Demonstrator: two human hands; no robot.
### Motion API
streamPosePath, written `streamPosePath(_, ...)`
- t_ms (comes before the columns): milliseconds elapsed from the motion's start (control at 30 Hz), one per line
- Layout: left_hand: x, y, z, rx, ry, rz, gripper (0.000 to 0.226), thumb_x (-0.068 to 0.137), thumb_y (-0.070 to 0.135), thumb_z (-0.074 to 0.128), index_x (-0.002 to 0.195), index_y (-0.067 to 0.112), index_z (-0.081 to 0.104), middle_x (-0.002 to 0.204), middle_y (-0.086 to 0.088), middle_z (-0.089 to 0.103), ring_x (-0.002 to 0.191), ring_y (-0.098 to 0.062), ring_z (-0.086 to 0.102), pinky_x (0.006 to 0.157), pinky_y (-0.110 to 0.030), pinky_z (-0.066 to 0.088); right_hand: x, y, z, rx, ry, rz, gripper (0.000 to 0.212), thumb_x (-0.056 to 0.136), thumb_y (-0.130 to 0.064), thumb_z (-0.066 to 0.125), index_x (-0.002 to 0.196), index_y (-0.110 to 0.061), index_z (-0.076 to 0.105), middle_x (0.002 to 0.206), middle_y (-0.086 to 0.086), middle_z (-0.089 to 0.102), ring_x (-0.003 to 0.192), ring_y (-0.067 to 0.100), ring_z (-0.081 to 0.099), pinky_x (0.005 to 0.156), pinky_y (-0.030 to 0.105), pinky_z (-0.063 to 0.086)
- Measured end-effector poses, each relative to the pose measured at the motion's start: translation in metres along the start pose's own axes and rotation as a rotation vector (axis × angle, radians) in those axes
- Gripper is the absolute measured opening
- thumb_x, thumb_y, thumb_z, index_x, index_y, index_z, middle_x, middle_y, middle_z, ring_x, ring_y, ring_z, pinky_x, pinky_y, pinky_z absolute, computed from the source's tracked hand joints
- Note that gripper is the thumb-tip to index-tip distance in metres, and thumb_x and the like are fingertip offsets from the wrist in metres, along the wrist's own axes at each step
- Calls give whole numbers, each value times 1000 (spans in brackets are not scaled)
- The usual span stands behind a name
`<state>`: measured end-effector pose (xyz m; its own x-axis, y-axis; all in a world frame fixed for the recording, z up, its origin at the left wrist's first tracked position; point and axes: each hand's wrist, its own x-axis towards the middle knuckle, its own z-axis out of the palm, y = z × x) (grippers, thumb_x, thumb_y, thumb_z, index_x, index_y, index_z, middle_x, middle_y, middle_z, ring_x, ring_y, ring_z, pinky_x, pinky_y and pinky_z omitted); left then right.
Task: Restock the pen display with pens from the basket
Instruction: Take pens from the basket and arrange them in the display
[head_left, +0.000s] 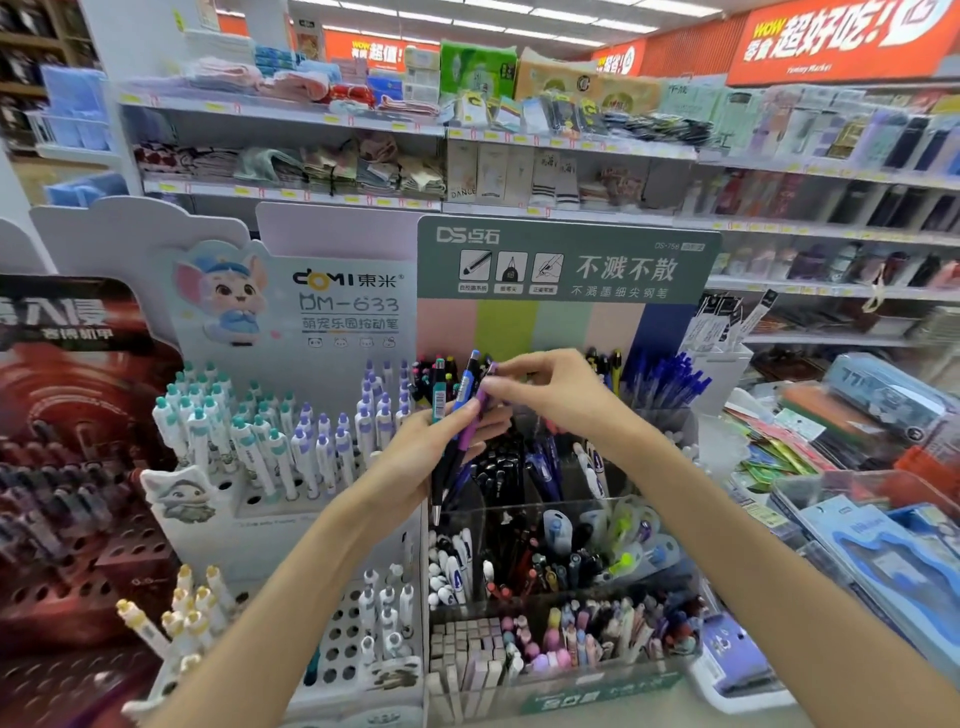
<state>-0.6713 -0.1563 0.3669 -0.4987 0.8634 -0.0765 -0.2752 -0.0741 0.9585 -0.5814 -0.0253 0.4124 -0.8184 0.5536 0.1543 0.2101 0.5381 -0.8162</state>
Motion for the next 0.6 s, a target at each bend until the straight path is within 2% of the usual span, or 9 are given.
streamPosePath(67,4,1,-3,31,41,4,23,101,19,43,110,17,65,115,-2,68,105,-10,65,98,-24,47,0,-2,-13,215,106,41,24,88,-21,66,111,-14,68,94,-8,69,76,-8,61,73,10,49)
streamPosePath(133,6,2,-10,14,85,-12,22,101,18,43,111,18,63,118,-1,66,109,-13,61,100,-28,44,4,-3,-26,305,287,-3,19,92,-13,60,109,-10,66,93,-4,69,75,-2,66,74,13,52)
streamPosePath(233,6,-1,-21,-16,101,-52,22,101,21,44,111,20,64,112,2,67,103,-15,63,95,-35,49,12,1,-28,8,493,-140,18,92,-10,59,109,-9,66,93,-4,67,82,5,65,79,9,49)
streamPosePath(300,4,-4,-24,-6,107,-85,23,100,23,45,113,19,64,91,3,66,77,-10,63,74,-29,57,16,7,-23,-162,490,-188,20,92,-11,60,110,-9,67,92,-4,67,83,5,63,79,8,48)
streamPosePath(333,2,-4,-24,0,100,-94,23,100,24,45,115,19,63,77,4,59,61,-7,54,58,-21,53,20,11,-20,-217,452,-195,20,91,-12,61,109,-10,68,93,-2,69,84,7,64,81,13,50)
streamPosePath(367,2,-6,-24,-1,89,-98,23,101,24,44,115,18,61,67,4,49,50,-5,43,45,-16,42,23,15,-16,-264,399,-188,20,91,-13,62,109,-10,68,94,0,71,85,10,65,85,21,53)
streamPosePath(400,2,-6,-24,-8,80,-97,24,101,24,42,116,17,60,62,5,40,45,-3,33,39,-14,31,27,18,-12,-305,339,-171,20,90,-14,63,108,-10,69,96,2,72,87,12,66,87,29,54)
streamPosePath(467,3,-7,-24,-16,75,-95,25,101,26,42,118,16,57,58,7,31,42,-2,26,35,-13,21,32,21,-4,-414,239,-140,21,89,-19,63,108,-13,69,99,3,73,90,16,67,88,36,53)
streamPosePath(600,0,-4,-25,-125,75,-122,22,99,33,45,107,13,51,59,6,28,41,-2,23,33,-13,16,44,24,8,-677,217,-144,26,88,-30,63,111,-19,62,101,0,72,100,22,64,95,32,40)
